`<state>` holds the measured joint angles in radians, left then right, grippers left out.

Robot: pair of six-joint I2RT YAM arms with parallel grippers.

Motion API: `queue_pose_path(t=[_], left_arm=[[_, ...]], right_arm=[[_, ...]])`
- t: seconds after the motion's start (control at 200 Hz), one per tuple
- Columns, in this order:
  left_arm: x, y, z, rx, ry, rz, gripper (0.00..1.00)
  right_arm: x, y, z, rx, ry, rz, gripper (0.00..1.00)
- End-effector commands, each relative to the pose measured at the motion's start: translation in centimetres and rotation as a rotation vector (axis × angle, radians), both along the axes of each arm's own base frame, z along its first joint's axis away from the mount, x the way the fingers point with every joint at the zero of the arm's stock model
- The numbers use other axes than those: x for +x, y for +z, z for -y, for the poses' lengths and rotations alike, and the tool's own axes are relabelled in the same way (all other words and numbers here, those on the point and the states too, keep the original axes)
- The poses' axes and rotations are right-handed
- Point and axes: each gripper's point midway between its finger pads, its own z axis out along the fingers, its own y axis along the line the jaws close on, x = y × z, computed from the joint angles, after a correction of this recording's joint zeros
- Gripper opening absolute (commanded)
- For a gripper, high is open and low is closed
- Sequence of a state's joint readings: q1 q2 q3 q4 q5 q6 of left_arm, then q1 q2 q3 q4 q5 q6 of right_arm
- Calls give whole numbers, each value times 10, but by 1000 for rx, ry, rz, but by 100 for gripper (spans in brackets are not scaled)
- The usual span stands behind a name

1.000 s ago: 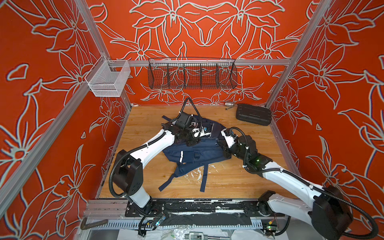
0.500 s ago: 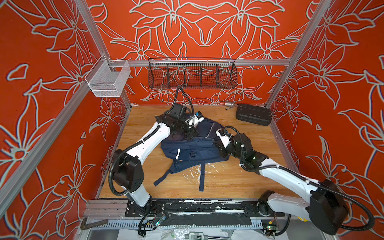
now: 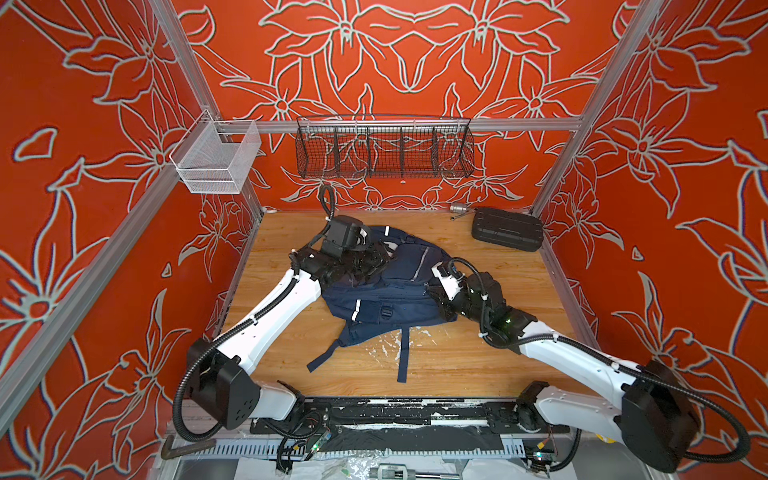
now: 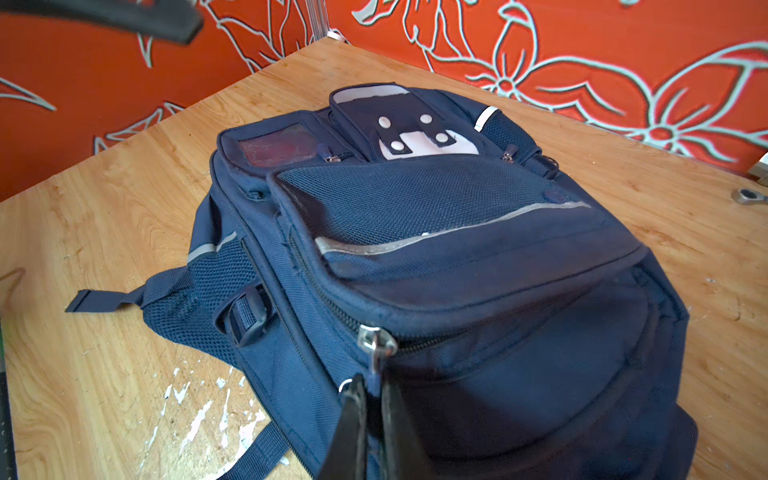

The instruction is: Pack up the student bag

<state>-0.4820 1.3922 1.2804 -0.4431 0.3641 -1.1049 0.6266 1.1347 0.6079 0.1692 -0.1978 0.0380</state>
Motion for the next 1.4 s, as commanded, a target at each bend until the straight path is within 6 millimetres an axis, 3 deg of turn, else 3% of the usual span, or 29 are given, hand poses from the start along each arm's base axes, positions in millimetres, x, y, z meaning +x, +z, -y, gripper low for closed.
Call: queue_pose_path(t=[0.0, 0.17, 0.29, 0.39, 0.515, 0.756, 0.981, 1.231, 1.396], left_arm=[[3, -9, 22, -227, 228, -225, 56], [-4, -20, 46, -287, 299, -340, 53], [5, -24, 47, -266, 357, -341, 52], [11, -31, 61, -294, 351, -387, 48], [2, -43, 76, -291, 326, -471, 47], [-17, -41, 64, -247, 373, -498, 49], [-31, -68, 70, -250, 409, -597, 50], [-20, -87, 58, -180, 472, -569, 49], [-9, -90, 50, -163, 510, -531, 39]], right_arm=[[-1, 20, -2, 46, -4, 65, 0], [-5, 18, 2, 39, -5, 76, 0], [-7, 15, 2, 42, 2, 72, 0], [-8, 15, 1, 46, 4, 70, 0], [-9, 14, 0, 38, 14, 68, 0], [-8, 7, -2, 35, 11, 50, 0], [-9, 10, -3, 30, 14, 52, 0], [-15, 9, -1, 22, 24, 58, 0], [-18, 8, 0, 11, 30, 64, 0]])
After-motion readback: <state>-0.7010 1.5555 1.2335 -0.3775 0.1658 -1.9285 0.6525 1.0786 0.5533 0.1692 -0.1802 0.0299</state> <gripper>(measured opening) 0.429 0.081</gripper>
